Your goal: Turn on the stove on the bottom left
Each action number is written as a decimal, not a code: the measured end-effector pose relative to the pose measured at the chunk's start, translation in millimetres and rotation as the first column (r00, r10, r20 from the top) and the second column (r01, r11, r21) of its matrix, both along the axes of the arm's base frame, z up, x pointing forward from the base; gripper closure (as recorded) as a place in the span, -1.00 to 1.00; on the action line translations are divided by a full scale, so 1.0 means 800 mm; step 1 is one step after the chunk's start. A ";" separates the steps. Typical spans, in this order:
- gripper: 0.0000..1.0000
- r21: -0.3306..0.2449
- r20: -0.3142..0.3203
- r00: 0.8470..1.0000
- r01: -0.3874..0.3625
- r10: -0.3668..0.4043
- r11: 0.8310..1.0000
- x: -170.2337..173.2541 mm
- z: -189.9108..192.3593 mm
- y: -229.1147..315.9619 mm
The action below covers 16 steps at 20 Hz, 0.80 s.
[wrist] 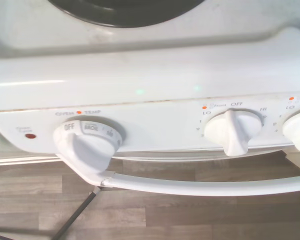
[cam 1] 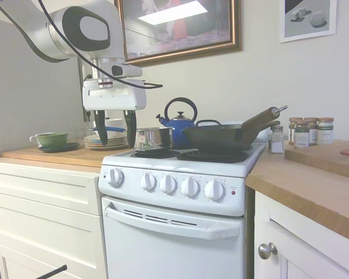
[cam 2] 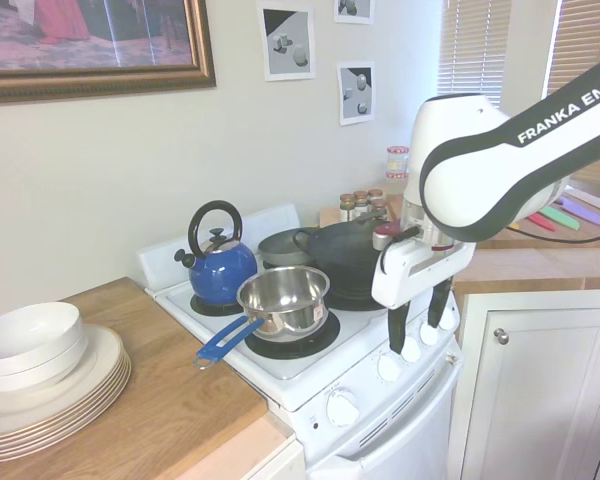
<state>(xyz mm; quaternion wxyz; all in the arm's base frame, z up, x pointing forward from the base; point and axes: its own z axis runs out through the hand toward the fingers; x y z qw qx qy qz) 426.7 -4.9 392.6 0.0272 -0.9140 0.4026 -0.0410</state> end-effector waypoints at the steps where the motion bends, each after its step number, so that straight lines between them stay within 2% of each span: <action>1: -1.00 0.001 -0.002 1.000 0.001 -0.001 1.000 0.002 -0.002 -0.001; 8: -1.00 0.010 -0.018 0.999 0.027 -0.027 1.000 0.016 -0.014 -0.016; 16: -1.00 0.005 -0.042 0.997 0.058 -0.058 0.998 0.055 -0.049 -0.040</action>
